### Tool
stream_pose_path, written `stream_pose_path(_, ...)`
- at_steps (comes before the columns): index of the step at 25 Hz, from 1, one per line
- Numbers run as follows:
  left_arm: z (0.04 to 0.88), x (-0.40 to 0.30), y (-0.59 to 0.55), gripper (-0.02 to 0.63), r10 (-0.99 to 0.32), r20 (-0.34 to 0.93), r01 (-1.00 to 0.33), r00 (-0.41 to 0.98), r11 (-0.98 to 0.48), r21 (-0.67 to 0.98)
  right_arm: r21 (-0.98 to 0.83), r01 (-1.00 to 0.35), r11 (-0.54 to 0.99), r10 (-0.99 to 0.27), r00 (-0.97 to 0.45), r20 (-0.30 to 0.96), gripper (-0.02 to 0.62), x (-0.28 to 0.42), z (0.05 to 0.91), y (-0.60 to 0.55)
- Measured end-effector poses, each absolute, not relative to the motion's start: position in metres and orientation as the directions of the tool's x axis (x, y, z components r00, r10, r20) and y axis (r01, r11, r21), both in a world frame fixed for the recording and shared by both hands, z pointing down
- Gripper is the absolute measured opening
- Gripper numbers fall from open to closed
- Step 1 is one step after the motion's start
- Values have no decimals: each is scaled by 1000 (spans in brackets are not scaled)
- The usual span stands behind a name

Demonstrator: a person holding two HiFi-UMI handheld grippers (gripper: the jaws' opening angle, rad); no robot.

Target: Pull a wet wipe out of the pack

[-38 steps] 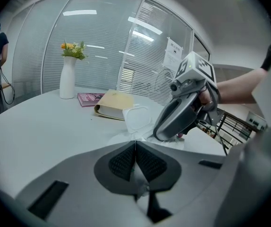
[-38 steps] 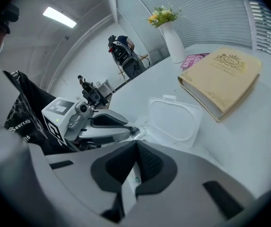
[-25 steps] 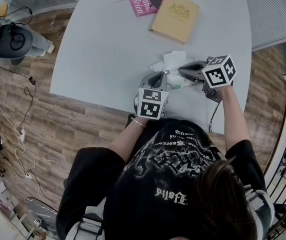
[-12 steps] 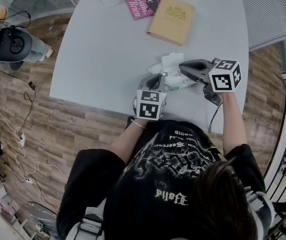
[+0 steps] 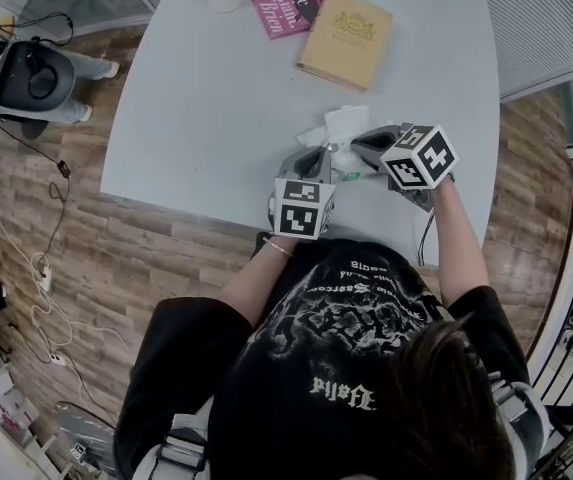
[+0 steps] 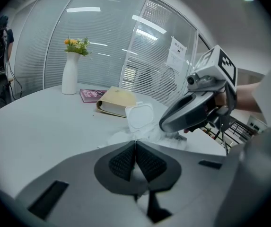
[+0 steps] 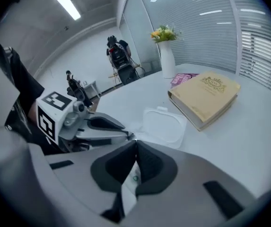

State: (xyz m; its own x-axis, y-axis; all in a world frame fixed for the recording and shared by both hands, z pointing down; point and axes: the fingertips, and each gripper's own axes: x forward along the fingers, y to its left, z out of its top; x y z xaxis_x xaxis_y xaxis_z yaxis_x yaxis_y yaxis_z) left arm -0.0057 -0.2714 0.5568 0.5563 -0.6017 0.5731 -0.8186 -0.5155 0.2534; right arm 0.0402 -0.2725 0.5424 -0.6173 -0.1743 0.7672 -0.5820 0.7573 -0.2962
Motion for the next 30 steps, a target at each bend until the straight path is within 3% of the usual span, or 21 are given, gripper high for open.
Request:
stream_pose_path(6, 562, -7, -273, 8, -598, 582, -821, 551, -512, 251, -445, -560, 699, -267, -782, 563, 0, 50, 490, -283)
stream_pose_path(14, 559, -7, -271, 9, -607, 572, -823, 552, -509, 254, -415, -577, 704, -441, -813, 381, 0, 68, 424, -286)
stream_pose_path(21, 561, -8, -275, 9, -615, 547, -817, 569, -498, 290, -354, -739, 574, -699, -667, 258, 0, 113, 396, -277)
stream_pose_path(26, 553, -9, -276, 11, -637, 505, -811, 583, -498, 308, -340, -854, 395, -844, -483, 233, 0, 149, 408, -253)
stream_pose_path(30, 535, -20, -280, 11, -686, 448, -819, 574, -492, 295, -329, -898, 292, -878, -388, 280, 0, 158, 435, -236)
